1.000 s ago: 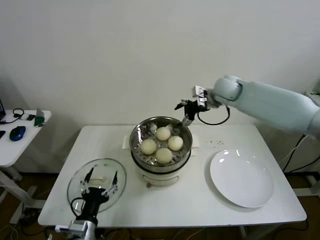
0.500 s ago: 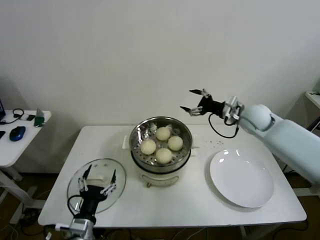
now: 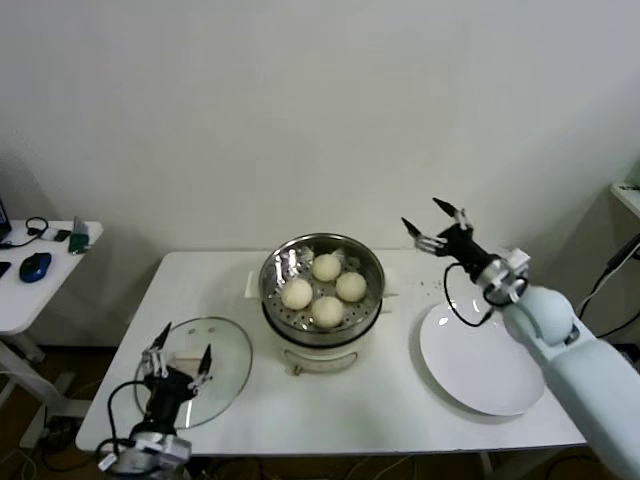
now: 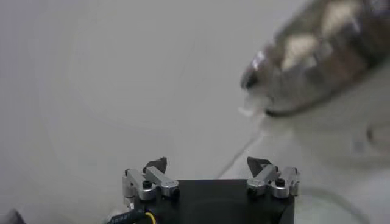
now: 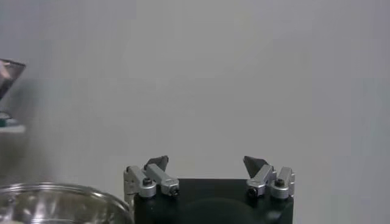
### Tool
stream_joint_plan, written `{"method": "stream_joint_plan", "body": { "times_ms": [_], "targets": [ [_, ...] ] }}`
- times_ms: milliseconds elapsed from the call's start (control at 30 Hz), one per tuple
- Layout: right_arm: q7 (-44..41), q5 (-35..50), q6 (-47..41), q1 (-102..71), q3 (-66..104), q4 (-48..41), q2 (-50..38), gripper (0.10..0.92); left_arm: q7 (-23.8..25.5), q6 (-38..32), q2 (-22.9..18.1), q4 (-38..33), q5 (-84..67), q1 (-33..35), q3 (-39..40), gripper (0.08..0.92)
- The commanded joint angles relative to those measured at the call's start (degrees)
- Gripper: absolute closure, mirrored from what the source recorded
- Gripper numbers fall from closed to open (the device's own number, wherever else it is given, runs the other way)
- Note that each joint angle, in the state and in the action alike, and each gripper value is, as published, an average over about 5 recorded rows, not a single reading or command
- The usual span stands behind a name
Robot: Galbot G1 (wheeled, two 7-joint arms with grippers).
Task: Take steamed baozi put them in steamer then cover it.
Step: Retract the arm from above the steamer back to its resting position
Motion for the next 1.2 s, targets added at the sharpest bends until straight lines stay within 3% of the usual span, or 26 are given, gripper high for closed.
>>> {"method": "stream_joint_plan", "body": {
  "times_ms": [33, 567, 1200],
  "targets": [
    [1.1, -8.5, 1.1, -26.7, 25.0, 4.9, 11.6, 0.203, 1.6, 4.5, 3.2, 3.8, 39.6, -0.2, 0.1, 0.177],
    [0.0, -10.8, 3.0, -31.2, 28.9, 1.9, 14.5, 0.203, -1.9, 0.7, 0.5, 21.3, 45.8, -8.9, 1.7, 0.177],
    [0.1, -13.2, 3.4, -30.5, 29.1, 1.4, 16.4, 0.203, -7.2, -1.3, 0.6, 31.8, 42.7, -17.8, 1.2, 0.177]
  ]
}}
